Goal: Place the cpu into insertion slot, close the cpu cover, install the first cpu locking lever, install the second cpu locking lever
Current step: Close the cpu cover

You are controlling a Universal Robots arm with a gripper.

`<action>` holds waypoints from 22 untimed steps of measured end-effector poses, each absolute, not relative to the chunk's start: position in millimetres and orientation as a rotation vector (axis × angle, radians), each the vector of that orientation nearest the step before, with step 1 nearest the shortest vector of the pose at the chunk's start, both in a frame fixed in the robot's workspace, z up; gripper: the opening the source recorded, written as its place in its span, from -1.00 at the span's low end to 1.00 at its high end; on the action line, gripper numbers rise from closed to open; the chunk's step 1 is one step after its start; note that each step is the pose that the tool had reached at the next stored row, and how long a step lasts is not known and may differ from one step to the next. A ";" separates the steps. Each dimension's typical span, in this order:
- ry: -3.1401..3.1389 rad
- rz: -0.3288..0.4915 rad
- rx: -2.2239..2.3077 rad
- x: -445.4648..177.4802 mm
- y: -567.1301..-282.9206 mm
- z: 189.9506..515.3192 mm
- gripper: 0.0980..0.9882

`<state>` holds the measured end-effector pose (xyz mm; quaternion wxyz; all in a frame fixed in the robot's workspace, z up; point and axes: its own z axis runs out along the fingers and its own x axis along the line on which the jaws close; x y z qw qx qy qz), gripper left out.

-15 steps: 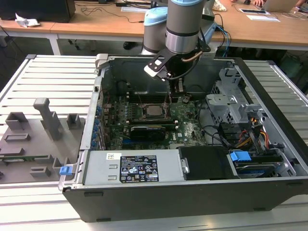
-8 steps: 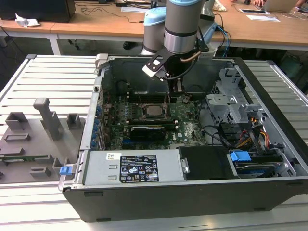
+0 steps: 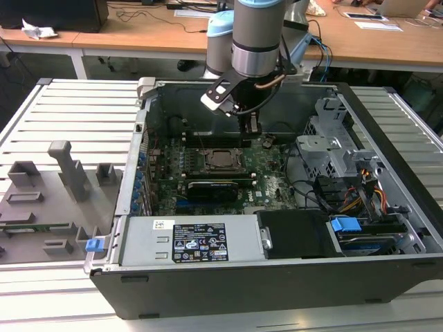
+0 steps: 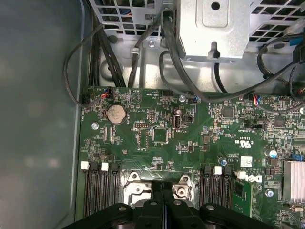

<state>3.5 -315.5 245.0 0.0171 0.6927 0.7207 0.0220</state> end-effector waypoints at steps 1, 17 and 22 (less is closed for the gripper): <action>2.240 0.068 2.153 2.6 -315.5 245.0 -0.98; 2.240 0.068 2.153 -8.9 -315.5 244.9 -0.98; 2.240 0.068 2.153 -13.4 -315.5 244.9 -0.98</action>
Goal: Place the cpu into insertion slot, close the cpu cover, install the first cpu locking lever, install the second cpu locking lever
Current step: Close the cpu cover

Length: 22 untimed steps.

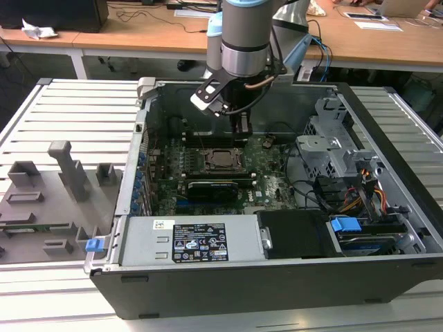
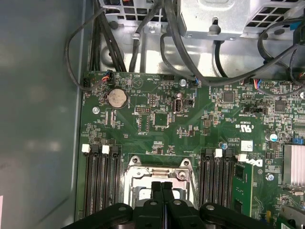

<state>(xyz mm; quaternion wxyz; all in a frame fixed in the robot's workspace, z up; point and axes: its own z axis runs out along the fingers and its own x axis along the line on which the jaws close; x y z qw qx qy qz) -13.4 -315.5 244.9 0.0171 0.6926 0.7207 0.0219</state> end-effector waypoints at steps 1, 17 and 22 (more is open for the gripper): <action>2.240 0.068 2.153 -14.7 -315.5 244.9 -0.98; 2.240 0.068 2.153 -29.5 -315.5 244.9 -0.98; 2.240 0.068 2.153 -36.4 -315.5 244.3 -0.98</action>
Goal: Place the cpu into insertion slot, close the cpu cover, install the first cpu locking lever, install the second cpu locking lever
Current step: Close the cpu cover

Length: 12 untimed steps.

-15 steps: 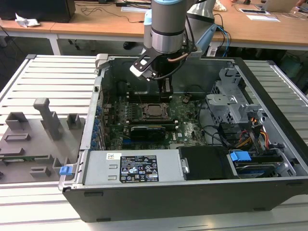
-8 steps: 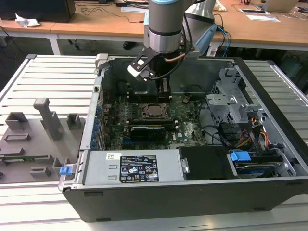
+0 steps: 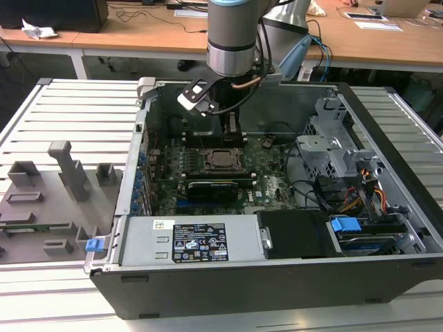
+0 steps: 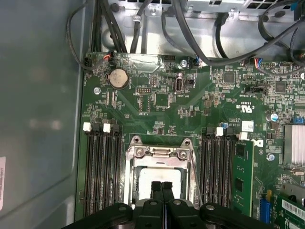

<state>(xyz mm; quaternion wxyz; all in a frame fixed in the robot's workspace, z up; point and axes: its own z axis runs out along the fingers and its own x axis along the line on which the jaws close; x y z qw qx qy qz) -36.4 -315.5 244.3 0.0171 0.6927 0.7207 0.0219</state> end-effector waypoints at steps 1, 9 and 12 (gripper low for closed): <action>2.240 0.068 2.153 -37.8 -315.5 243.8 -0.98; 2.240 0.068 2.153 -47.4 -315.0 242.2 -0.98; 2.240 0.068 2.153 -49.4 -315.1 242.3 -0.98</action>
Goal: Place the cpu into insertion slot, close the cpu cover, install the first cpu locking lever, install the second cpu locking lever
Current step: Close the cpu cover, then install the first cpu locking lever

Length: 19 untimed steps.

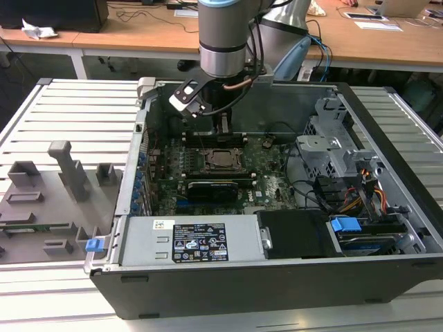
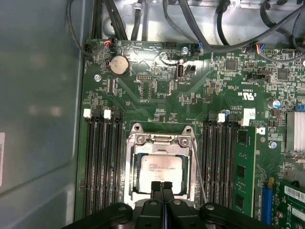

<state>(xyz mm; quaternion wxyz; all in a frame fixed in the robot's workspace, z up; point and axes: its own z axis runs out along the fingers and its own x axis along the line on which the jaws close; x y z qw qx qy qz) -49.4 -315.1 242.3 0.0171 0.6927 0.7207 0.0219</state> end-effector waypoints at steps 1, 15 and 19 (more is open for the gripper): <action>2.240 0.068 2.153 -50.6 -315.0 242.3 -0.98; 2.239 0.064 2.150 -52.2 -314.4 306.3 -0.98; 2.297 0.064 2.088 -52.3 -314.4 306.4 -0.98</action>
